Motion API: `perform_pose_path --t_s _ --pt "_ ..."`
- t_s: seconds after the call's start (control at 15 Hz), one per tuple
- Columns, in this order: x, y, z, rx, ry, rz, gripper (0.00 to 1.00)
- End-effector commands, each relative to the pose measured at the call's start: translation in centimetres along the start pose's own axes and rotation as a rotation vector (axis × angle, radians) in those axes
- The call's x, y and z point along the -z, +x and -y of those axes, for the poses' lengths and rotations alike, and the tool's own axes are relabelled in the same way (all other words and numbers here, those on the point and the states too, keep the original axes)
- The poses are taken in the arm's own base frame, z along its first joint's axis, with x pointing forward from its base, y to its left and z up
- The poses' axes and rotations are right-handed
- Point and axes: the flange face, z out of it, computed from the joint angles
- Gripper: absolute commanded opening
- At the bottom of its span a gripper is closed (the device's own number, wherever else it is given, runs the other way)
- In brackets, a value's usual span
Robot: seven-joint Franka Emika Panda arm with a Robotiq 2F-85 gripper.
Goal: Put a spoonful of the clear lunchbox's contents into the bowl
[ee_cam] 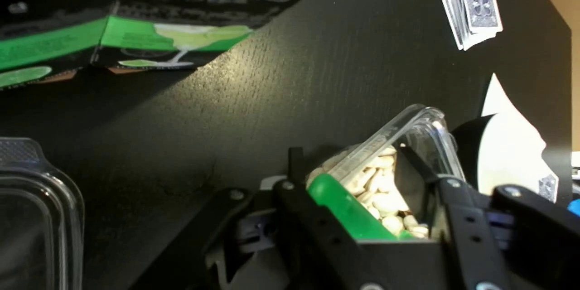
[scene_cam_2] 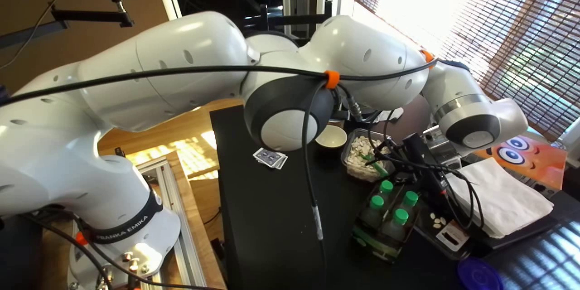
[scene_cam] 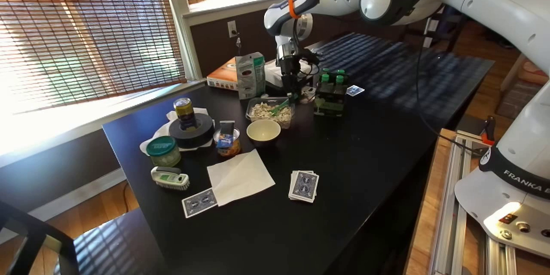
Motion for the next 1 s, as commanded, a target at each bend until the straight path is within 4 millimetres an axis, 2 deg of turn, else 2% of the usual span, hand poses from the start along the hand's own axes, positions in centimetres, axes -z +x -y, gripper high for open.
perform_pose_path --t_s 0.0,0.07,0.2,0.4,0.6,0.73,0.93 --pt "0.6 0.4 0.2 -0.017 0.003 -0.002 0.50" --pt "0.7 0.5 0.2 -0.017 0.001 -0.003 0.44" --pt "0.7 0.5 0.2 -0.021 -0.002 -0.004 0.25" --pt "0.6 0.6 0.0 -0.019 0.001 -0.007 0.02" --pt "1.3 0.1 0.2 -0.010 0.021 -0.005 0.04" --pt "2.4 -0.5 0.8 -0.004 0.029 0.000 0.01" --pt "4.3 -1.0 1.5 -0.008 -0.003 -0.002 0.03"
